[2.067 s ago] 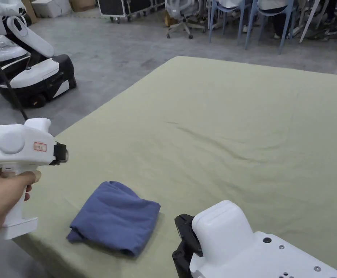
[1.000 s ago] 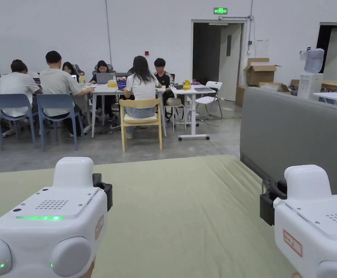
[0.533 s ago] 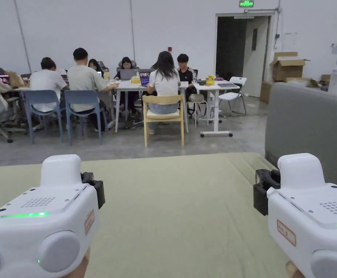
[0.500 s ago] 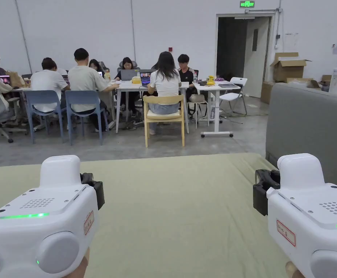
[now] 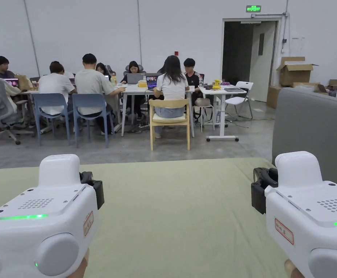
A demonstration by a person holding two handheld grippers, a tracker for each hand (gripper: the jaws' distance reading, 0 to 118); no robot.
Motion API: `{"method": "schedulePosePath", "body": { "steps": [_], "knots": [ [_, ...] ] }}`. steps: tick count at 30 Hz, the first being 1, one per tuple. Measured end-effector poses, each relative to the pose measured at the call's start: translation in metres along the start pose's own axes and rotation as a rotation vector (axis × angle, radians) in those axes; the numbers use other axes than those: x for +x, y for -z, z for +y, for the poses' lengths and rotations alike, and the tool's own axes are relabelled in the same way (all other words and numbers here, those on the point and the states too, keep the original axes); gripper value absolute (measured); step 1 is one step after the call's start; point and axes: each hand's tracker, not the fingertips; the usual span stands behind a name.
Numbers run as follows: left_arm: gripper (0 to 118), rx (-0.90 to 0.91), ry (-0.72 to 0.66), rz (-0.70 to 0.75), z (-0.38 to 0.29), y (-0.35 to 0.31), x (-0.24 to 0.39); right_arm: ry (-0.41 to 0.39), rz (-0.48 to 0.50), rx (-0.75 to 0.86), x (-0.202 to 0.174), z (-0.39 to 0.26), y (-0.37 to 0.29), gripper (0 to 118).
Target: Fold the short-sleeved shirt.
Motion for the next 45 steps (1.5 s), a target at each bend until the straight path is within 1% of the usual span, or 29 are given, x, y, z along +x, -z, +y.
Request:
{"method": "schedulePosePath", "body": {
  "steps": [1, 2, 3, 4, 5, 6, 7, 8, 9, 11, 12, 13, 16, 18, 19, 21, 23, 24, 26, 28, 29, 34, 41, 45],
  "knots": [
    [15, 0.003, 0.004, 0.000, 0.001, 0.000, 0.000, 0.006, 0.010, 0.001, 0.001, 0.001, 0.001, 37],
    [55, 0.016, -0.008, -0.025, 0.003, -0.002, -0.003, 0.010, 0.024, -0.004, 0.001, 0.003, 0.002, 91],
    [117, 0.045, -0.020, -0.023, 0.003, -0.004, -0.004, 0.017, 0.010, -0.009, -0.001, 0.004, 0.005, 117],
    [118, 0.061, -0.010, 0.015, 0.004, -0.005, -0.003, 0.025, 0.004, -0.053, -0.005, 0.004, 0.012, 116],
    [118, 0.033, 0.007, 0.056, 0.003, -0.013, -0.005, -0.018, 0.050, -0.021, -0.001, -0.003, 0.016, 118],
    [118, 0.111, 0.003, 0.074, 0.005, -0.015, -0.007, -0.036, 0.028, -0.012, -0.002, -0.006, 0.021, 118],
    [118, 0.124, 0.006, 0.077, 0.005, -0.018, -0.009, -0.035, -0.006, -0.019, -0.005, -0.009, 0.024, 118],
    [118, 0.114, 0.003, 0.067, 0.006, -0.018, -0.010, -0.029, -0.010, -0.006, -0.007, -0.013, 0.027, 118],
    [118, 0.107, 0.002, 0.063, 0.008, -0.017, -0.011, -0.027, 0.006, -0.008, -0.013, 0.008, 0.001, 118],
    [118, 0.089, -0.002, 0.047, 0.010, -0.015, -0.012, 0.006, 0.046, -0.003, -0.015, 0.013, -0.007, 118],
    [118, 0.082, -0.002, 0.042, 0.010, -0.014, -0.013, 0.012, 0.040, -0.007, -0.016, 0.016, -0.009, 118],
    [118, 0.079, -0.001, 0.041, 0.009, -0.013, -0.013, 0.010, 0.034, -0.018, -0.014, 0.011, 0.002, 118],
    [118, 0.070, 0.015, 0.041, 0.009, -0.015, -0.011, 0.000, -0.007, -0.008, -0.021, 0.013, -0.001, 118],
    [118, 0.073, 0.022, 0.044, 0.009, -0.019, -0.010, -0.017, -0.081, -0.026, -0.024, 0.013, 0.004, 118],
    [118, 0.073, 0.023, 0.045, 0.009, -0.020, -0.010, -0.015, -0.101, -0.017, -0.026, 0.014, 0.003, 118],
    [118, 0.073, 0.020, 0.043, 0.011, -0.021, -0.010, 0.013, -0.077, -0.019, -0.025, 0.015, 0.002, 118],
    [118, 0.075, 0.022, 0.041, 0.012, -0.024, -0.010, 0.083, -0.008, -0.020, -0.021, 0.017, 0.000, 118],
    [118, 0.076, 0.024, 0.041, 0.012, -0.025, -0.010, 0.100, 0.009, -0.023, -0.019, 0.017, -0.001, 118],
    [118, 0.080, 0.027, 0.044, 0.013, -0.027, -0.010, 0.082, -0.018, -0.024, -0.018, 0.019, -0.001, 118],
    [118, 0.085, 0.027, 0.047, 0.014, -0.028, -0.010, 0.037, -0.057, -0.021, -0.021, 0.020, -0.002, 118],
    [118, 0.085, 0.029, 0.046, 0.014, -0.028, -0.010, 0.029, -0.055, -0.022, -0.025, 0.020, -0.001, 118],
    [118, 0.074, 0.001, 0.020, 0.014, -0.029, -0.011, 0.060, -0.014, -0.025, -0.024, 0.021, -0.004, 118],
    [118, 0.056, -0.009, 0.012, 0.013, -0.028, -0.015, 0.037, -0.027, -0.027, -0.030, 0.020, -0.004, 118],
    [118, 0.056, -0.014, 0.014, 0.013, -0.029, -0.016, 0.043, -0.025, -0.026, -0.031, 0.021, -0.004, 118]
  ]
}}
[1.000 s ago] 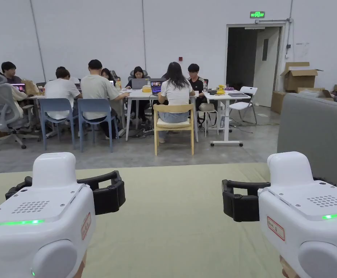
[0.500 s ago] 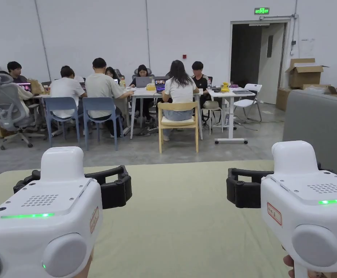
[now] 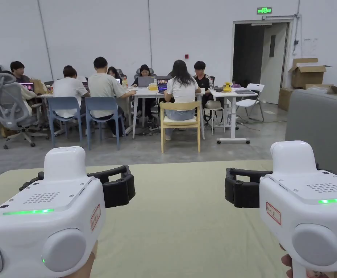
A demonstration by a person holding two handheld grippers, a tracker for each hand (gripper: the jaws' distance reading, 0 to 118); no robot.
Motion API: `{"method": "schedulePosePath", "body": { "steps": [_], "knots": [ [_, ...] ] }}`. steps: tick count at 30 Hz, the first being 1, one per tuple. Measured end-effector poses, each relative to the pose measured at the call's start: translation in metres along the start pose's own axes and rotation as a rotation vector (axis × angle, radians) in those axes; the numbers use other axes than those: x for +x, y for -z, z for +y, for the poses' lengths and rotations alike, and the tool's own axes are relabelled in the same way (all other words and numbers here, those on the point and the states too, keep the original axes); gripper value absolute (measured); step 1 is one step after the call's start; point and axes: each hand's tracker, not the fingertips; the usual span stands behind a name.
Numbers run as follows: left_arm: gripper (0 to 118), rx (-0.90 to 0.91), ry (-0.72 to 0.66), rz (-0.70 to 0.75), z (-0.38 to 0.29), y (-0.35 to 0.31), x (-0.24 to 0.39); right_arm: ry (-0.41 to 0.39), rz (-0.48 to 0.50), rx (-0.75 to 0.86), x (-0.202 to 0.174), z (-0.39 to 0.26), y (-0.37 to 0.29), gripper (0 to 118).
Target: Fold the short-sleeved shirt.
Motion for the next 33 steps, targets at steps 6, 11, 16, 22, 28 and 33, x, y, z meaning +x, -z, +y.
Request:
{"method": "schedulePosePath", "body": {
  "steps": [6, 11, 16, 22, 28, 33],
  "knots": [
    [118, 0.002, 0.012, -0.001, 0.0012, -0.0007, 0.0019, 0.000, -0.008, 0.005, -0.0001, 0.0020, -0.0003, 118],
    [118, 0.002, 0.013, -0.002, 0.0013, -0.0013, 0.0023, 0.008, -0.007, 0.010, 0.0010, 0.0034, -0.0012, 118],
    [118, 0.007, 0.014, -0.007, 0.0017, -0.0031, 0.0022, 0.013, 0.001, 0.012, 0.0005, 0.0039, -0.0020, 118],
    [118, 0.004, 0.012, -0.007, 0.0008, -0.0045, 0.0011, 0.011, 0.005, 0.012, -0.0031, 0.0028, -0.0023, 118],
    [118, 0.000, 0.013, -0.006, 0.0000, -0.0044, -0.0001, -0.003, -0.005, 0.018, -0.0056, 0.0036, -0.0039, 118],
    [118, 0.006, 0.011, -0.004, 0.0001, -0.0057, -0.0003, -0.005, -0.006, 0.031, -0.0075, 0.0054, -0.0052, 118]
  ]
}}
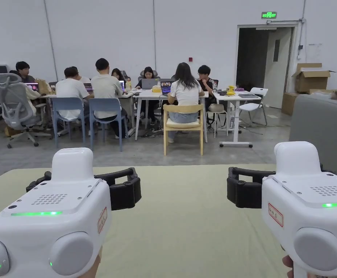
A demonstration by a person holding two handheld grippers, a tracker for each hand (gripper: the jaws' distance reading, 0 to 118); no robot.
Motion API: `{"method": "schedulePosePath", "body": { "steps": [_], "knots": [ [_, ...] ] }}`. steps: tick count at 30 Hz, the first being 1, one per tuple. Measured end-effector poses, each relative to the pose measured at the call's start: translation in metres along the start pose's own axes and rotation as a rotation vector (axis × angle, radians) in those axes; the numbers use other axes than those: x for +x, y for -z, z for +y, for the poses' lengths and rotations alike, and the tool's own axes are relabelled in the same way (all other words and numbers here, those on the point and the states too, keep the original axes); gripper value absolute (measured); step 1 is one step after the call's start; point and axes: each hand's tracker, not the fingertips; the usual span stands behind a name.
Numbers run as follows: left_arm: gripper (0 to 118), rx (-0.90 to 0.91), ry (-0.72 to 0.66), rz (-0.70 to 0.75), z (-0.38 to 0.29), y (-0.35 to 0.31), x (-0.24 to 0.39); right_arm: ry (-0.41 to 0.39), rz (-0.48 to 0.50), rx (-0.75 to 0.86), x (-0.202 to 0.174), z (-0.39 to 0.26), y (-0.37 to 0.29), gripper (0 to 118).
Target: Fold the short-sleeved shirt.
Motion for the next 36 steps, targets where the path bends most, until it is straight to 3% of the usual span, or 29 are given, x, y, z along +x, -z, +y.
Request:
{"method": "schedulePosePath", "body": {
  "steps": [25, 29, 36],
  "knots": [
    [118, -0.011, 0.014, -0.012, -0.002, -0.001, 0.004, 0.016, -0.014, 0.001, -0.002, -0.003, -0.001, 118],
    [118, -0.013, 0.011, -0.023, -0.004, 0.000, 0.007, -0.078, -0.124, 0.011, -0.014, -0.004, 0.001, 118],
    [118, -0.015, 0.025, -0.023, -0.005, 0.000, 0.010, -0.065, -0.081, 0.012, -0.016, -0.006, -0.001, 118]
  ]
}}
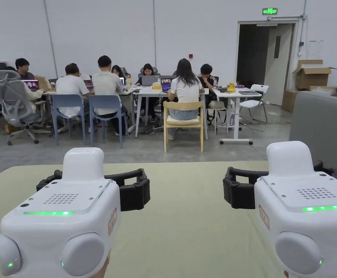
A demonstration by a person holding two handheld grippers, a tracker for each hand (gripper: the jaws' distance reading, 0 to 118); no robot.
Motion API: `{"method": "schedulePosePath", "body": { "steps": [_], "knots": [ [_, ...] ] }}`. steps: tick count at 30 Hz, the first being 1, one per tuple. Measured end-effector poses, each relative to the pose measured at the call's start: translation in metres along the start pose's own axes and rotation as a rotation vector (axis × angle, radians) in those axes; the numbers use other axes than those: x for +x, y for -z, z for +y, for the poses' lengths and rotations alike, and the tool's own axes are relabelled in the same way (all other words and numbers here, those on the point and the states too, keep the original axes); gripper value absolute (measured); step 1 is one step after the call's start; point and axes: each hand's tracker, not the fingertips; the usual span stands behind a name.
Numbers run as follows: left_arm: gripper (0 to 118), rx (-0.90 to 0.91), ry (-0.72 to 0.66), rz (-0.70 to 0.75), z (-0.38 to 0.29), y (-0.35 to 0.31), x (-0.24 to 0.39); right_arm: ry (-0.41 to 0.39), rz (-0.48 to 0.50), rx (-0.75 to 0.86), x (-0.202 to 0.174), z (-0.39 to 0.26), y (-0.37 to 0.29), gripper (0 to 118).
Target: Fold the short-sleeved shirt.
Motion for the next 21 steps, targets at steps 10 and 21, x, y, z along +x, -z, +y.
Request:
{"method": "schedulePosePath", "body": {
  "steps": [10, 21],
  "knots": [
    [118, 0.004, 0.001, 0.012, 0.0019, -0.0010, -0.0014, 0.023, 0.018, -0.006, 0.0037, 0.0023, 0.0011, 118],
    [118, -0.008, 0.005, 0.009, -0.0008, -0.0011, 0.0003, 0.017, 0.018, -0.013, 0.0028, 0.0017, 0.0014, 118]
  ]
}}
